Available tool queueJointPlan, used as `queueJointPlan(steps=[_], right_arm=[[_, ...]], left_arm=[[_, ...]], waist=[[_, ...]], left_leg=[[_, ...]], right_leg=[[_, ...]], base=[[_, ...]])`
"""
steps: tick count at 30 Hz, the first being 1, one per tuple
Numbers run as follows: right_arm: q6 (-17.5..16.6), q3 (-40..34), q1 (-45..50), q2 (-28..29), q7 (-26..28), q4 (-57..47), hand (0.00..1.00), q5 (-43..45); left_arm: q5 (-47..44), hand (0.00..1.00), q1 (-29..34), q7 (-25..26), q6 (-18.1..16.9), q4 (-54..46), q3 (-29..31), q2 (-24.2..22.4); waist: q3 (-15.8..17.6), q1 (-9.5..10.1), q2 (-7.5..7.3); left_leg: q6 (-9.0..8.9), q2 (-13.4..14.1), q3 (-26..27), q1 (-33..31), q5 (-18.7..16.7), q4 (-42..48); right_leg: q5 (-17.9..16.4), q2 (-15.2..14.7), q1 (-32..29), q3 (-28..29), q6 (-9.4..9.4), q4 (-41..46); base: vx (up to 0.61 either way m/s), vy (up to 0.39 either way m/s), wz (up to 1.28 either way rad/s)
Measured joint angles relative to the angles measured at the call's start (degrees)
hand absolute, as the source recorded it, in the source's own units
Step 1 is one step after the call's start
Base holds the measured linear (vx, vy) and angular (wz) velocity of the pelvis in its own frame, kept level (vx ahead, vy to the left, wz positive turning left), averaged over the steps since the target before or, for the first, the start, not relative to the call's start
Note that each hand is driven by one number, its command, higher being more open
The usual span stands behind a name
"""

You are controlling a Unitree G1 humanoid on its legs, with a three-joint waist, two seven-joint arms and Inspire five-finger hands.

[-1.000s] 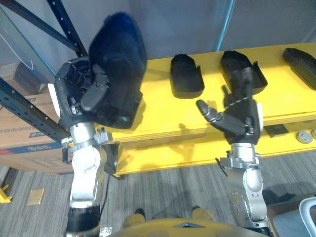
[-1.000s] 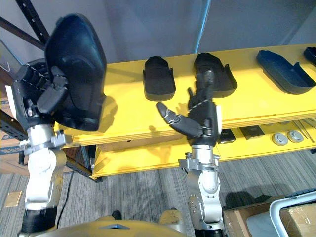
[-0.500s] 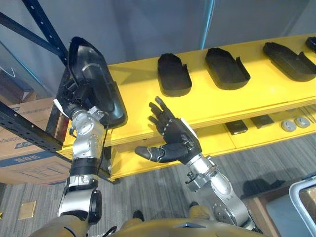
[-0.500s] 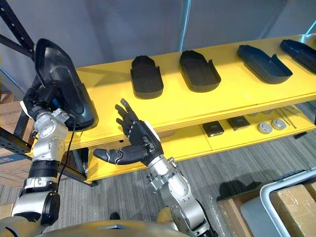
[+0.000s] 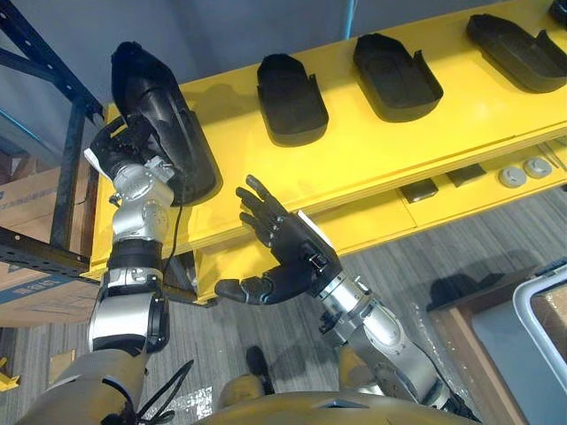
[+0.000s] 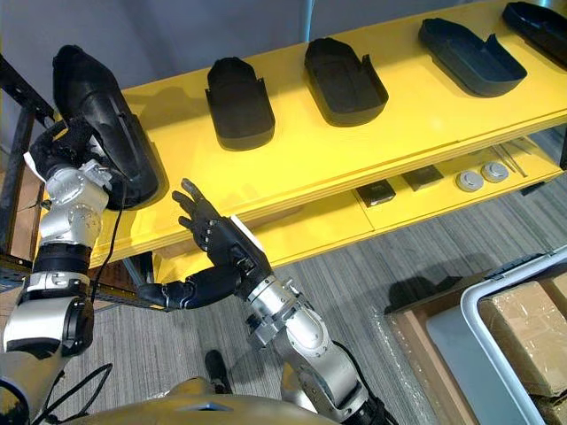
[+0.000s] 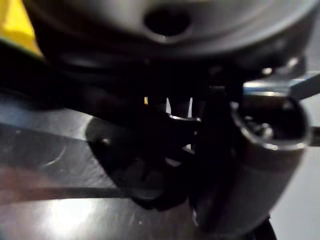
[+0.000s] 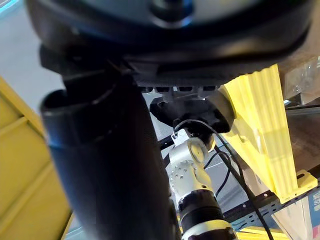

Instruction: Walk over and take three plastic housings, then place them on the shelf

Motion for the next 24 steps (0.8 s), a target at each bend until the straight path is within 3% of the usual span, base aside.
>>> queueJointPlan(steps=[6,13,17,24], right_arm=[[0.09,0.03,-0.11,-0.2,-1.31,-1.84,1.0,0.0],[0.15,0.24,-0.13,-1.67,-3.11,-2.74,1.0,0.03],[0.47,0.43,-0.21,-1.73,-3.37,-3.41,1.0,0.03],[0.69,1.06,-0.23,-1.94,-4.35,-4.88,1.0,0.05]], left_arm=[[3.76,0.0,-4.02,-1.21,8.44,2.69,-1.69,3.02],[7.8,0.0,-6.22,-4.05,15.85,3.91,-2.08,4.77],[7.8,0.0,-7.49,-5.24,18.07,5.25,-2.06,5.89],[7.79,0.0,-7.54,-5.05,18.36,6.1,-1.69,6.09]], waist=[[1.59,-0.76,-0.07],[3.52,-0.76,-0.04],[3.53,-0.64,-0.04],[3.76,-0.67,0.14]], left_leg=[[-0.01,0.04,0.6,-0.14,-0.01,0.01],[-0.02,0.16,1.05,-0.71,-0.01,0.21],[-0.03,0.37,1.05,-1.03,-0.01,0.32],[-0.05,0.5,1.11,-1.09,-0.02,0.55]], right_leg=[[0.0,0.06,-0.54,0.46,0.0,0.4],[0.03,0.13,-1.31,0.71,0.04,0.72],[0.05,0.29,-1.54,0.65,0.05,0.76],[0.05,0.37,-1.53,0.61,0.06,0.88]], base=[[0.0,-0.003,-0.03],[-0.01,-0.001,-0.01],[0.0,0.0,0.0],[0.0,0.0,0.0]])
